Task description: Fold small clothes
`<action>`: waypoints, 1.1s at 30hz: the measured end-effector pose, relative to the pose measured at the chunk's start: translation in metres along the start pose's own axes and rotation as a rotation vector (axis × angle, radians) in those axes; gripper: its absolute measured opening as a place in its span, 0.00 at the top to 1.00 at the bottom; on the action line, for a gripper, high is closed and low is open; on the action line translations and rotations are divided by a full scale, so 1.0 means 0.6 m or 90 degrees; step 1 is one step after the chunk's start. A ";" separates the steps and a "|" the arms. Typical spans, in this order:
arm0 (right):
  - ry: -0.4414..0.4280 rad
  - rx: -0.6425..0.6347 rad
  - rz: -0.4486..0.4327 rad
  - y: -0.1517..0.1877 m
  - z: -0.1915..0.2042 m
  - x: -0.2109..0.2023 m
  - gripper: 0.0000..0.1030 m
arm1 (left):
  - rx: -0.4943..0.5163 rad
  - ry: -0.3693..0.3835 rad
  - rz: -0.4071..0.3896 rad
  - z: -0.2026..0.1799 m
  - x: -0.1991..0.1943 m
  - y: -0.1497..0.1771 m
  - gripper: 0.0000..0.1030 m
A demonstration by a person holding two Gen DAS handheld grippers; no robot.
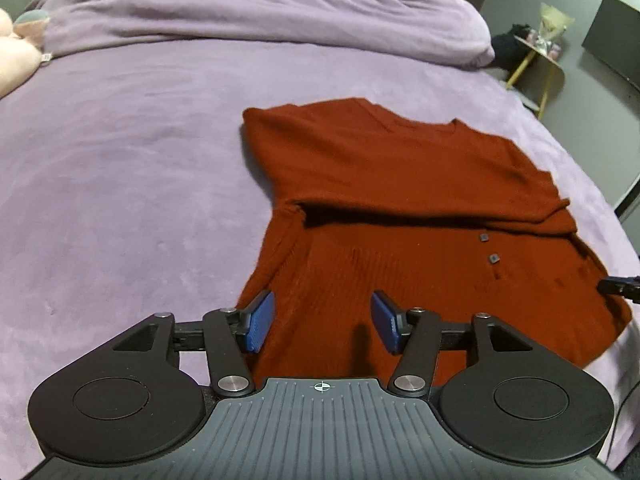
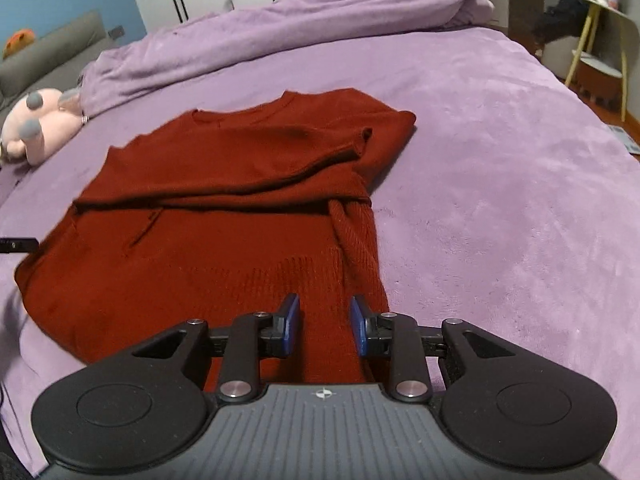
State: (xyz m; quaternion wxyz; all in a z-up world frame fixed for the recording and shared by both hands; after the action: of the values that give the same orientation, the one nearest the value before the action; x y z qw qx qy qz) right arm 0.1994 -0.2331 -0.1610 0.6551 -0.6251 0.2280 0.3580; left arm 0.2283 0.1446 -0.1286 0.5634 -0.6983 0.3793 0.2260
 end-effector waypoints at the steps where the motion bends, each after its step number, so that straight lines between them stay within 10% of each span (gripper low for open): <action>1: 0.004 -0.003 0.002 0.002 -0.001 0.000 0.73 | -0.008 -0.005 0.007 0.004 0.006 0.000 0.43; 8: -0.009 -0.004 0.008 0.005 -0.002 0.017 0.68 | 0.001 0.004 0.039 0.000 0.033 0.001 0.47; 12: -0.017 -0.018 0.002 0.004 0.008 0.018 0.86 | 0.019 0.018 0.049 -0.009 0.035 0.001 0.84; 20: -0.033 -0.010 0.017 0.002 0.005 0.028 0.87 | -0.001 0.019 0.082 0.002 0.056 0.001 0.76; 26: -0.060 0.043 0.024 0.000 -0.004 0.032 0.95 | -0.009 0.003 0.082 0.000 0.053 0.001 0.91; 33: -0.088 0.065 -0.081 -0.062 0.006 -0.024 0.96 | -0.029 0.033 -0.043 -0.023 -0.031 -0.084 0.92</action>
State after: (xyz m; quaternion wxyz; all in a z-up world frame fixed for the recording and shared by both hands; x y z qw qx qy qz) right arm 0.2179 -0.2311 -0.1254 0.7215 -0.5782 0.1601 0.3457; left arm 0.2551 0.1406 -0.0800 0.5449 -0.7287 0.3647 0.1975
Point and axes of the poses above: each gripper's, at about its wrist camera, not at the fingertips, and x roughly the way its jaws point, z to its left, y to its underside, the point moved 7 cm from there along x, roughly the way its jaws point, and after that the axes turned 4 degrees about y, right-handed, at the moved point
